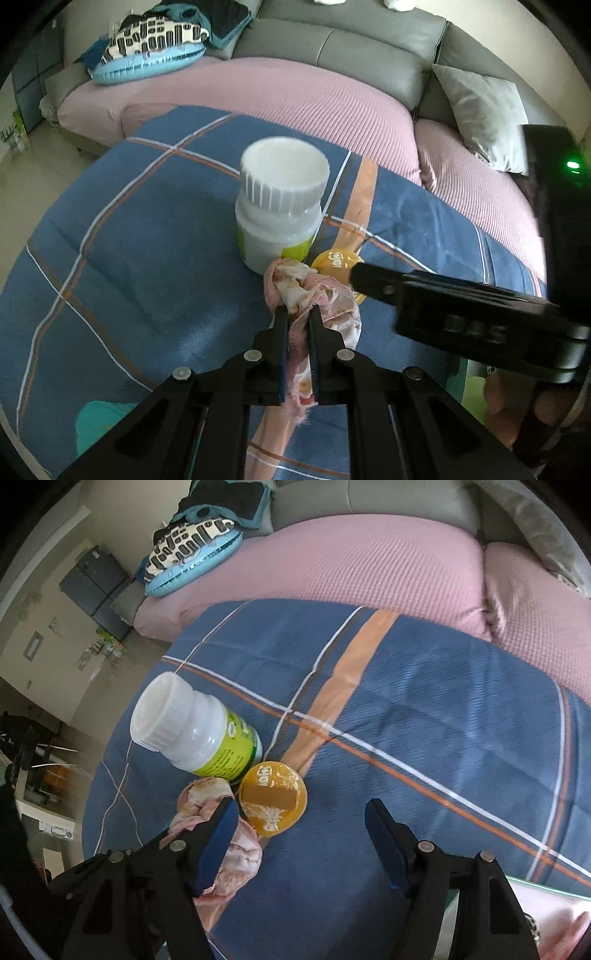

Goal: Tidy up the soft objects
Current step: 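Grasp the pink floral scrunchie with the left gripper while the right gripper grasps the gold tin, then lift and carry the scrunchie and gold tin over the tray with both grippers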

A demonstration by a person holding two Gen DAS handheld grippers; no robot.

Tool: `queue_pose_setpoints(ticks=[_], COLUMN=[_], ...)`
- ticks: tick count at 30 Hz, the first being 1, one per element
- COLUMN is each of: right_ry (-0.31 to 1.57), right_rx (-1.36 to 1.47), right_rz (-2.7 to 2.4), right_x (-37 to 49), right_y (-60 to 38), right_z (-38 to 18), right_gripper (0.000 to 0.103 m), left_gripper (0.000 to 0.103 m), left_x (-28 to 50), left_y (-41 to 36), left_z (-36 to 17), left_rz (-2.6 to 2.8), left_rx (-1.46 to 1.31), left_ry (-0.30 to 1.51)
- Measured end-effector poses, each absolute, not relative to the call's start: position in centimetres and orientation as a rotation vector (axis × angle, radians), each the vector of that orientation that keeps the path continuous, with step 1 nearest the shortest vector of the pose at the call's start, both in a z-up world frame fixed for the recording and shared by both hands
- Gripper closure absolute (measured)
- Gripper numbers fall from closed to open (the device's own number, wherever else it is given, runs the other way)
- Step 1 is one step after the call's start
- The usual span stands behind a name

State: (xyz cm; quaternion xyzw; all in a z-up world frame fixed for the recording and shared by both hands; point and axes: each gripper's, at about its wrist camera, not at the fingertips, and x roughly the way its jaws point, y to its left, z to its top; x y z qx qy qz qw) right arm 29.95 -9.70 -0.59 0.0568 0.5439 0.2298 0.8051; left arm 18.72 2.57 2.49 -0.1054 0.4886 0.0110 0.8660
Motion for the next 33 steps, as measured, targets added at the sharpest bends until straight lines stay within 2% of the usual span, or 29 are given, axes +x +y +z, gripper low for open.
queue_pose_setpoints(ticks=[16, 23, 25, 30, 33], right_ry=[1.206, 1.206, 1.203, 1.19, 1.193], right_rx=[0.09, -0.037, -0.082, -0.158, -0.141], right_rz=[0.499, 0.465, 0.452, 0.407, 0.41], right_x=[31.4, 31.2, 31.2, 31.1, 31.0], right_y=[-6.5, -3.9, -3.2, -1.8, -1.8], right_z=[-1.9, -2.4, -2.5, -2.5, -2.3], right_gripper=[0.034, 0.034, 0.041, 0.048, 0.048], left_gripper=[0.094, 0.094, 0.094, 0.094, 0.094], left_x=[17.8, 17.4, 17.3, 17.2, 17.2], left_y=[5.6, 7.1, 7.4, 8.0, 8.1], left_z=[5.2, 5.7, 5.7, 5.6, 5.6], left_rz=[0.141, 0.171, 0.176, 0.177, 0.173], left_rx=[-0.218, -0.248, -0.255, -0.273, -0.279], left_ry=[0.927, 0.908, 0.905, 0.91, 0.911])
